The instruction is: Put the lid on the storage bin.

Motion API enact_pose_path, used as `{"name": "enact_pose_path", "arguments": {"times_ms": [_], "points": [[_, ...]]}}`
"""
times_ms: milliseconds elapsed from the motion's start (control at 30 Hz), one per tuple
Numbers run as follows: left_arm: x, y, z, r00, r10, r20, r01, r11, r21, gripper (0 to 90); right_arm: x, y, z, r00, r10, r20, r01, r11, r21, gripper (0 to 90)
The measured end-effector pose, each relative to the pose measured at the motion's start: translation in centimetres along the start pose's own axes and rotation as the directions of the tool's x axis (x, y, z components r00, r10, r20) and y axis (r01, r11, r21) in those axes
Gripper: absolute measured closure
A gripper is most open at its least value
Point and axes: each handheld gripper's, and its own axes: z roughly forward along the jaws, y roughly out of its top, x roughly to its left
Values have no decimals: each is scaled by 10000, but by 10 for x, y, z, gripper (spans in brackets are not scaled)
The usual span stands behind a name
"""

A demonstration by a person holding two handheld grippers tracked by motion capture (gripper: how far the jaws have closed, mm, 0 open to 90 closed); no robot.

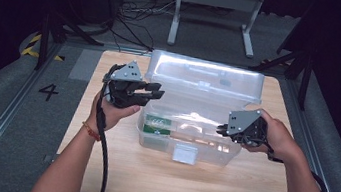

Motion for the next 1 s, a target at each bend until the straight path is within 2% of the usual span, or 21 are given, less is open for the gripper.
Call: {"name": "enact_pose_path", "arguments": {"times_ms": [33, 200, 300, 433, 533, 567, 633, 667, 700, 733, 767, 800, 867, 933, 1000], "points": [[1, 0, 0, 9998, -125, -127, 125, 9999, -24, 743, 1, 0, 0, 10000, -1, -25, 1, 10000, 22, 848], [3, -2, 0, 9997, -227, -120, 226, 9997, -96, 843, 4, -1, 0, 10000, 6, 60, -6, 10000, 8, 846], [3, -3, 0, 9998, -137, -177, 136, 9999, -64, 878, 5, -2, 1, 9999, -11, 153, 11, 10000, -19, 841], [0, -5, 1, 9998, -139, -126, 139, 9999, -8, 888, 8, -2, 1, 9993, 109, 371, -108, 9999, -20, 826], [-1, -6, 2, 10000, -27, -65, 27, 10000, 93, 895, 10, -4, 2, 9993, 60, 356, -56, 9999, -107, 818], [-3, -9, 3, 10000, 23, -79, -22, 9998, 172, 896, 12, -5, 3, 9985, 358, 412, -346, 9990, -290, 793], [-3, -9, 3, 10000, 56, -40, -55, 9998, 211, 897, 14, -7, 2, 9987, 316, 403, -303, 9990, -319, 784], [-4, -12, 2, 10000, 64, -71, -62, 9998, 176, 898, 15, -9, 2, 9966, 457, 680, -421, 9978, -521, 753], [-4, -13, 3, 10000, 7, -2, -7, 9998, 183, 898, 16, -11, 1, 9954, 701, 659, -652, 9951, -741, 734], [-4, -13, 3, 10000, 7, -2, -7, 9998, 183, 898, 16, -11, 1, 9954, 701, 659, -652, 9951, -741, 734], [-5, -15, 3, 9999, 133, 20, -133, 9996, 265, 898, 16, -12, -1, 9946, 796, 669, -739, 9937, -845, 692], [-6, -16, 3, 9999, 126, 40, -128, 9994, 323, 899, 17, -16, -5, 9887, 1289, 767, -1189, 9852, -1234, 685], [-8, -18, 2, 9998, 185, 15, -185, 9990, 403, 899, 20, -22, -10, 9884, 1371, 649, -1256, 9796, -1569, 651], [-9, -20, 2, 9998, 208, 21, -208, 9989, 416, 899, 24, -28, -15, 9850, 1554, 756, -1402, 9742, -1767, 612], [-10, -22, 2, 9998, 194, 75, -197, 9989, 434, 899, 29, -36, -22, 9797, 1827, 825, -1621, 9642, -2099, 600]]}}
